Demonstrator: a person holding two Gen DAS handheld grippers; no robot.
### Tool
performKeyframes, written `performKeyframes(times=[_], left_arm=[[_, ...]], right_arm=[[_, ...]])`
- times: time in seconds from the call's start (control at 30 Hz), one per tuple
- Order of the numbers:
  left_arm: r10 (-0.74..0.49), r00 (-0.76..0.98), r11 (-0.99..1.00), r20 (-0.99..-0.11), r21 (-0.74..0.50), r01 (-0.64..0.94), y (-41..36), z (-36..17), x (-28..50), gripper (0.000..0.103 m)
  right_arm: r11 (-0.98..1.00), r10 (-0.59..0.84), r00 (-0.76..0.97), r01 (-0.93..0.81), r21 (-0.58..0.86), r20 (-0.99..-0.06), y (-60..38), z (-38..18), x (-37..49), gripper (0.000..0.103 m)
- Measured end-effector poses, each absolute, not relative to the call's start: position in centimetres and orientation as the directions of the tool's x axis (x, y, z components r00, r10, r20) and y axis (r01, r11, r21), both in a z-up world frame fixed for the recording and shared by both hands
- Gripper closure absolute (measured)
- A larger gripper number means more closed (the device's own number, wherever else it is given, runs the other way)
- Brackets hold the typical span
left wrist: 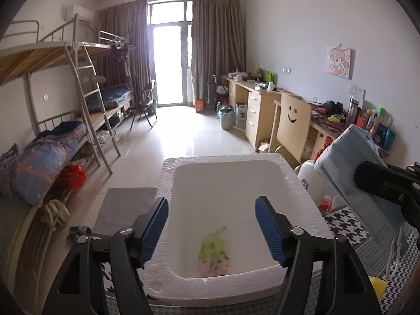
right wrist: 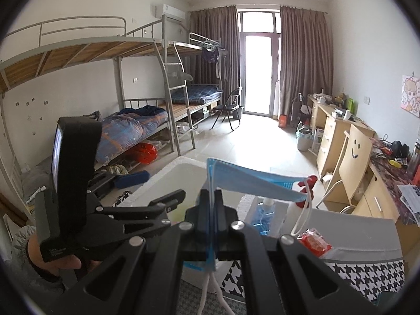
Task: Organize soft objects
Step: 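Lower the blue mask into the foam box and open the right tool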
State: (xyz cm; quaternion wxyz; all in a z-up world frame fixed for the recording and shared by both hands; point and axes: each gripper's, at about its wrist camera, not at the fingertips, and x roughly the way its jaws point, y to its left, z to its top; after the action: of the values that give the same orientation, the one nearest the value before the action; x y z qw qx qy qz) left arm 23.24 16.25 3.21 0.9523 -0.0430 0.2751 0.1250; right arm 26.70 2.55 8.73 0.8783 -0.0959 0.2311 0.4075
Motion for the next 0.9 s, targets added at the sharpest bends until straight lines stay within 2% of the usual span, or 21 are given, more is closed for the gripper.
performKeyframes(times=[0.07, 0.2, 0.33, 0.9], left_arm=[[0.232, 0.821, 0.96, -0.521, -0.014, -0.28, 16.5, 3.5, 22.6, 0.019], [0.254, 0.83, 0.953, -0.496, -0.016, -0.301, 17.0, 4.0, 21.5, 0.013], [0.291, 0.832, 0.94, -0.472, -0.019, -0.34, 17.6, 4.3, 20.5, 0.002], [0.352, 0.819, 0.913, -0.453, -0.025, -0.406, 20.0, 4.2, 16.9, 0.001]], right_arm=[[0.649, 0.671, 0.561, -0.76, 0.018, -0.484, 2.6, 8.7, 26.7, 0.099], [0.646, 0.676, 0.561, -0.763, 0.019, -0.478, 2.7, 8.9, 26.8, 0.099], [0.636, 0.682, 0.555, -0.771, 0.013, -0.476, 3.2, 8.9, 26.6, 0.099], [0.586, 0.692, 0.493, -0.81, 0.012, -0.527, 6.6, 7.9, 26.6, 0.098]])
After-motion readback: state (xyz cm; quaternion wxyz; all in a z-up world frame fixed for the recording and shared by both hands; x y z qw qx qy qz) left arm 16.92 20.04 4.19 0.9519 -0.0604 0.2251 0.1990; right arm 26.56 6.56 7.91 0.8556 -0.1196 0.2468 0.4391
